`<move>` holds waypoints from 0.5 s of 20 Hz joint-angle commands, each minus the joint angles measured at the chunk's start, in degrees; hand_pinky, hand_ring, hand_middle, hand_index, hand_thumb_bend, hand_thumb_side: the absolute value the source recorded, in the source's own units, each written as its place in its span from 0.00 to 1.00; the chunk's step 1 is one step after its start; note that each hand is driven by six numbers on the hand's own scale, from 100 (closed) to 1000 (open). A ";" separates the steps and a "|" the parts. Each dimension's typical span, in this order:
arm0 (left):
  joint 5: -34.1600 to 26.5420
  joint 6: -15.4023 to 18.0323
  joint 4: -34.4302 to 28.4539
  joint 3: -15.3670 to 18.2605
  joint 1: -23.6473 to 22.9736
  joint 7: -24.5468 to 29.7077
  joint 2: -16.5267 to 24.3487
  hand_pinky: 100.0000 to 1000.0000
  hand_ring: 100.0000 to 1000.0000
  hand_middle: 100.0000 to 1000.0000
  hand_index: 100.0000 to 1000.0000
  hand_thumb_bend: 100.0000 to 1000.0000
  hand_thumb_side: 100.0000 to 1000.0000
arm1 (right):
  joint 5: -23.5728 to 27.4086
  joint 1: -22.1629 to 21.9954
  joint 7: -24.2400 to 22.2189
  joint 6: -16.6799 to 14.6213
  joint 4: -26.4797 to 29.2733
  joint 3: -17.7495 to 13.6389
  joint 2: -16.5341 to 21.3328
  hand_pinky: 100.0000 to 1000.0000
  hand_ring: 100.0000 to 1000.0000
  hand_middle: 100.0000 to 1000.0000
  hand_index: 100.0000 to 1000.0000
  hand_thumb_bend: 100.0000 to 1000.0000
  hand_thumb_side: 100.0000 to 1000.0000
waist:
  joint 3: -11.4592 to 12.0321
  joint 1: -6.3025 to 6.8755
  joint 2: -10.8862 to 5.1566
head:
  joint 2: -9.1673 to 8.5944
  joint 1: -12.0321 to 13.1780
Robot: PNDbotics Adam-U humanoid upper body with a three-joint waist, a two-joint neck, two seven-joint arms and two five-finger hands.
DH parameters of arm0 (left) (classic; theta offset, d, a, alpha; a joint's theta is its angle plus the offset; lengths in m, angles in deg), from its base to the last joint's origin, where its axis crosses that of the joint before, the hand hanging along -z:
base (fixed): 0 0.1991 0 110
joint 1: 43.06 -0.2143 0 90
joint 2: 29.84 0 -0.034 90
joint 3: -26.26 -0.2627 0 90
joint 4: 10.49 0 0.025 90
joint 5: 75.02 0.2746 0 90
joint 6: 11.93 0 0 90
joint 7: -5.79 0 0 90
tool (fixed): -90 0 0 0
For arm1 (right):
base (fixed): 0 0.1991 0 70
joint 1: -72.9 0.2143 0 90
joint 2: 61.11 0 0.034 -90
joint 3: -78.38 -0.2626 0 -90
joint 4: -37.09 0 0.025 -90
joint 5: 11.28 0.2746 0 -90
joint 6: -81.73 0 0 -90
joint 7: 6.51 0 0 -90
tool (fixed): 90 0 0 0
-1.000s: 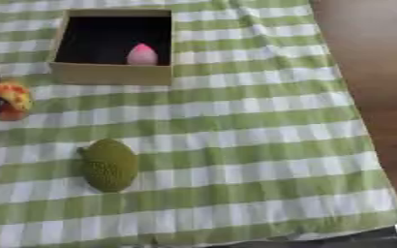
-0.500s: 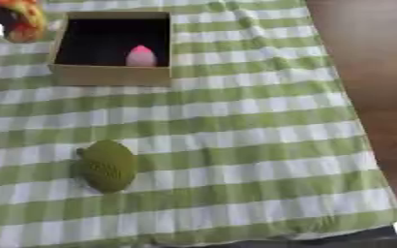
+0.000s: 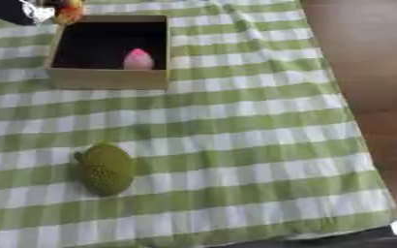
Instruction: Pick up objects on the table and place them in the box.
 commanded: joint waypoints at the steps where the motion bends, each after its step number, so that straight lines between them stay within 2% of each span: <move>1: 2.33 1.70 3.64 1.28 1.61 -2.03 -0.71 0.50 0.49 0.40 0.38 0.00 0.13 | 0.31 0.94 -0.26 0.19 0.63 -0.44 0.56 1.00 0.93 0.59 0.93 0.00 0.36 | -0.18 -0.34 -0.89 | -0.83 0.23; 6: 3.53 3.73 6.24 0.95 1.42 -3.95 -2.19 0.52 0.51 0.42 0.41 0.00 0.11 | 0.24 0.76 -0.37 0.66 0.56 -0.68 0.00 1.00 0.94 0.59 0.93 0.00 0.39 | -0.29 -0.45 -0.83 | -0.95 0.34; 7: 3.75 3.93 6.56 0.86 1.42 -4.07 -2.37 0.54 0.52 0.43 0.43 0.00 0.08 | 0.23 0.72 -0.38 0.74 0.57 -0.72 -0.07 1.00 0.94 0.59 0.93 0.00 0.40 | -0.31 -0.46 -0.82 | -0.97 0.36; 10: 5.01 4.04 7.58 0.74 1.38 -4.06 -2.78 0.58 0.56 0.46 0.49 0.00 0.08 | 0.25 0.67 -0.40 0.91 0.63 -0.81 -0.21 1.00 0.94 0.59 0.93 0.00 0.39 | -0.40 -0.45 -0.82 | -0.99 0.36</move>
